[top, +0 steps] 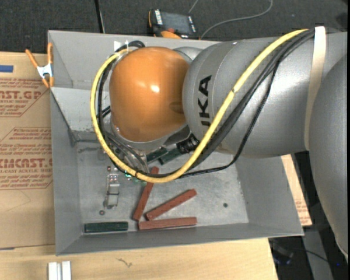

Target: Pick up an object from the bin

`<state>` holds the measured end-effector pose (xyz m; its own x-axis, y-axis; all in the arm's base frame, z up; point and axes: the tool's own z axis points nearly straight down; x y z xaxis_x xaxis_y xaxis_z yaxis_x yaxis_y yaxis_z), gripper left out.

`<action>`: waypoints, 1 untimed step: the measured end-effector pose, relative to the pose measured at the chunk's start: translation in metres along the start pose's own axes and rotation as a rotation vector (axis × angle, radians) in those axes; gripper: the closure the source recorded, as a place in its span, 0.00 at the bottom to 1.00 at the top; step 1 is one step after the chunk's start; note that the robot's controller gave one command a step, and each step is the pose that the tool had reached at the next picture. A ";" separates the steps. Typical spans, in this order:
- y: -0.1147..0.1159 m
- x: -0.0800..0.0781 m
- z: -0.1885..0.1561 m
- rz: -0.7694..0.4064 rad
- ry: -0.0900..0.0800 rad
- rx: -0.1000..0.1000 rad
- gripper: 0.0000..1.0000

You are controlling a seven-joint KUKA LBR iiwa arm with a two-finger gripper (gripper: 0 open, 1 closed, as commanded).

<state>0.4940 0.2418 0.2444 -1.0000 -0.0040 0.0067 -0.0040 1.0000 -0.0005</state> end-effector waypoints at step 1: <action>-0.058 0.007 0.099 -0.096 0.001 0.003 0.00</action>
Offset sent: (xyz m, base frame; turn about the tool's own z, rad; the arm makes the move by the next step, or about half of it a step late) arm -0.0057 -0.0553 -0.0943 -0.0984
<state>0.4866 0.1842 0.1452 -0.9950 -0.0999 0.0081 -0.0999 0.9950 -0.0029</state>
